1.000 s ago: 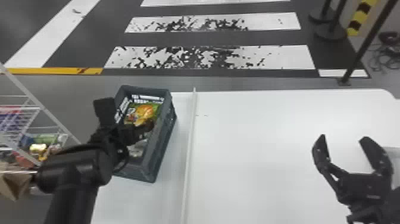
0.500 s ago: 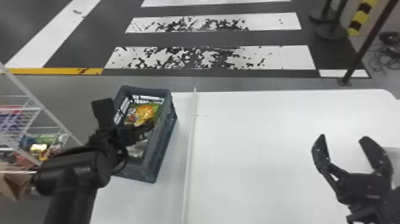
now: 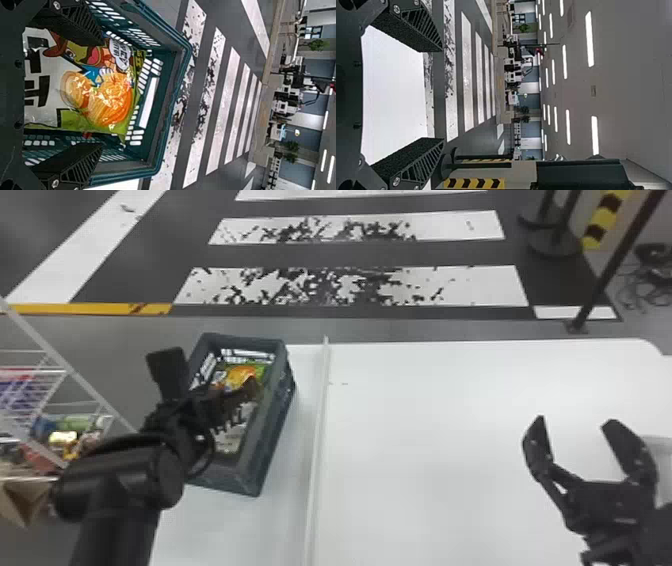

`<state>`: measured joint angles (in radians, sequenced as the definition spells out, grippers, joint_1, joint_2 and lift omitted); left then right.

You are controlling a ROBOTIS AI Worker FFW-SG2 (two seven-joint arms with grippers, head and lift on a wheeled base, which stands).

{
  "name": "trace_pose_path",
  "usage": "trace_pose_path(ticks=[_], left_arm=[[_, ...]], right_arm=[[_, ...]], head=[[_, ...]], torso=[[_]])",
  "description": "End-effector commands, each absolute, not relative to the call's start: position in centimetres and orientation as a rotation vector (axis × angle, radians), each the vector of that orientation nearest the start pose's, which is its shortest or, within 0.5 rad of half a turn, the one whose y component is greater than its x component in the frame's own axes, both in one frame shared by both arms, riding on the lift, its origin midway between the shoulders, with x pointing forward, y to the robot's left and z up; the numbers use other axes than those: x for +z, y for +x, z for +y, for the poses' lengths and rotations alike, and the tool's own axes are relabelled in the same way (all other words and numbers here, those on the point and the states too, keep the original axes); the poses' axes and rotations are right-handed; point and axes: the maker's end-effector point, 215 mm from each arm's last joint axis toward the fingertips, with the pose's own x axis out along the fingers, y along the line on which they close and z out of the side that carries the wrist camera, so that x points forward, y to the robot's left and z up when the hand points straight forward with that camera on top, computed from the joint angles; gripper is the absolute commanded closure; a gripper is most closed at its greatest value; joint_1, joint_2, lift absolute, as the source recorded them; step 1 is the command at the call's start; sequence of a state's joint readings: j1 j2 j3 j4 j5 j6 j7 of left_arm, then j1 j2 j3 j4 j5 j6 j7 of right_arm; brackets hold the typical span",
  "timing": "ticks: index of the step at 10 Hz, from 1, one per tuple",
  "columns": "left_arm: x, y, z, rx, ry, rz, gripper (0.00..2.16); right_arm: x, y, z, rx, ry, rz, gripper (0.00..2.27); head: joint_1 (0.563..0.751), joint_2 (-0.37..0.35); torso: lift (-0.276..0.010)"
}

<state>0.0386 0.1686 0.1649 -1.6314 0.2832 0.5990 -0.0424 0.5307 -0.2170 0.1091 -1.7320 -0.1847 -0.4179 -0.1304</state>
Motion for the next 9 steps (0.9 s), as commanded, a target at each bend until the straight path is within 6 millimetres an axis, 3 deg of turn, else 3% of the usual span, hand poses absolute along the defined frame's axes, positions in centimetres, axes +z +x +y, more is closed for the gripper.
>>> trace_pose_path(ticks=[1, 6, 9], left_arm=[[-46.5, 54.2, 33.7, 0.061, -0.155, 0.5, 0.09], [-43.6, 53.6, 32.3, 0.034, -0.132, 0.403, 0.09], [-41.6, 52.7, 29.4, -0.012, -0.11, 0.31, 0.09]], right_arm=[[-40.2, 40.6, -24.7, 0.005, 0.043, -0.02, 0.12], [-40.0, 40.5, -24.7, 0.005, 0.044, -0.023, 0.12], [-40.0, 40.4, -24.7, 0.003, 0.051, -0.023, 0.12]], head=[[0.695, 0.111], [0.695, 0.096], [0.695, 0.079]], torso=[[-0.029], [-0.029], [-0.029]])
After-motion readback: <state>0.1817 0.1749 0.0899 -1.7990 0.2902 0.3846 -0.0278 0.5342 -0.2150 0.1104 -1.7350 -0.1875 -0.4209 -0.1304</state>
